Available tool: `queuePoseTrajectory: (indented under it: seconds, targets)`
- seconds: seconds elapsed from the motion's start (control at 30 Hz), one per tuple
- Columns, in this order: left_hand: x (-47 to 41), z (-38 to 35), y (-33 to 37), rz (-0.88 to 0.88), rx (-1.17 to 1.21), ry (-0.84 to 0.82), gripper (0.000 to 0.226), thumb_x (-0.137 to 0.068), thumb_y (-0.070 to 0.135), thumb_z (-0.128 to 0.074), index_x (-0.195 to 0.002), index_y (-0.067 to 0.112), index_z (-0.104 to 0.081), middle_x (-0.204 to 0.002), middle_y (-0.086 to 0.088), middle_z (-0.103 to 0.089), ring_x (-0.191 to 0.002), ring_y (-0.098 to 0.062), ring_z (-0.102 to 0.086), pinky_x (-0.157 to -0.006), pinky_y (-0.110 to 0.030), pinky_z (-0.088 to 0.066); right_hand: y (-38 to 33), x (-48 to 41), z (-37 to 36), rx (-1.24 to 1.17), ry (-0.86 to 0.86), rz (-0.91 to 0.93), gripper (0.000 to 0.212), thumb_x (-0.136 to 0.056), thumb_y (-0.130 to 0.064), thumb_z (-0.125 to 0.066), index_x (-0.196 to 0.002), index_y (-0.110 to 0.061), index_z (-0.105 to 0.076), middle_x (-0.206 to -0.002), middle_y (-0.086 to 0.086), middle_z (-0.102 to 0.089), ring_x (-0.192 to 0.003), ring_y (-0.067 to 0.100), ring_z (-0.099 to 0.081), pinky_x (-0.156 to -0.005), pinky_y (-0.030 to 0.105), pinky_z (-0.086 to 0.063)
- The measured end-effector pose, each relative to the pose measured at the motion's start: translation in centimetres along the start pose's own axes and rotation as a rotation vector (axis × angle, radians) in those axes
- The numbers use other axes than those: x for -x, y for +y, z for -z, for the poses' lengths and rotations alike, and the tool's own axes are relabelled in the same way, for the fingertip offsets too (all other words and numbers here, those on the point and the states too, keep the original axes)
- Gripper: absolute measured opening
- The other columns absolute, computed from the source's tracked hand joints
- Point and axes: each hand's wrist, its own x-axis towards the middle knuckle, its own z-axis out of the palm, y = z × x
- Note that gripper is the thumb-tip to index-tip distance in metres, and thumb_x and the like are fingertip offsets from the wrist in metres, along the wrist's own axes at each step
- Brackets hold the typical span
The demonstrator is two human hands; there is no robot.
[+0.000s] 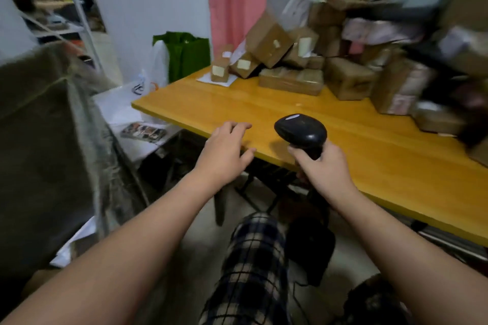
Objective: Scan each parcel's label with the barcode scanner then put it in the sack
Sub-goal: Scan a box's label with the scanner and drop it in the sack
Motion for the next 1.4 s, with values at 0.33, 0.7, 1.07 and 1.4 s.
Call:
queuePoseTrajectory:
  seconds: [0.33,0.7,1.07,1.4]
  targets:
    - [-6.3,-9.4,18.4,-0.346,0.144,-0.169,0.052,-0.093,0.034,-0.057,-0.141,0.02,-0.041,-0.138,-0.004,-0.042,-0.129,-0.025,-0.039,-0.106,-0.037,-0.036,4.1,3.5,19.3,0.05,0.419,-0.143,0.013,-0.084,-0.024,-0.071,-0.09,-0.022,-0.06,-0.07,0.0,-0.064,-0.055,0.024,-0.063,-0.059,0.041,-0.054]
    - [-14.6,-17.3,36.2,-0.285,0.538,-0.302,0.067,-0.092,0.051,-0.053,-0.148,0.031,-0.024,-0.15,-0.008,-0.02,-0.135,-0.031,-0.032,-0.111,-0.04,-0.031,7.8,0.1,34.3,-0.247,0.765,-0.26,0.011,-0.085,-0.03,-0.071,-0.082,-0.024,-0.062,-0.077,-0.003,-0.063,-0.082,0.02,-0.061,-0.068,0.031,-0.045]
    - [-20.1,-19.8,40.3,0.167,0.917,-0.3,0.064,-0.093,0.037,-0.059,-0.141,0.008,-0.03,-0.138,-0.013,-0.048,-0.124,-0.031,-0.049,-0.102,-0.039,-0.041,11.6,-6.1,35.8,-0.589,0.661,-0.515,0.047,-0.077,-0.045,-0.073,-0.112,-0.015,-0.065,-0.1,0.01,-0.073,-0.092,0.028,-0.069,-0.079,0.036,-0.055]
    - [-16.6,-16.5,32.6,0.021,1.052,-0.281,0.03,-0.093,0.026,-0.062,-0.119,0.017,-0.051,-0.121,-0.003,-0.064,-0.109,-0.016,-0.061,-0.091,-0.032,-0.051,8.5,-2.5,29.1,-0.657,0.59,-0.502,0.039,-0.081,-0.04,-0.071,-0.108,-0.013,-0.066,-0.09,0.01,-0.075,-0.072,0.022,-0.073,-0.054,0.025,-0.053]
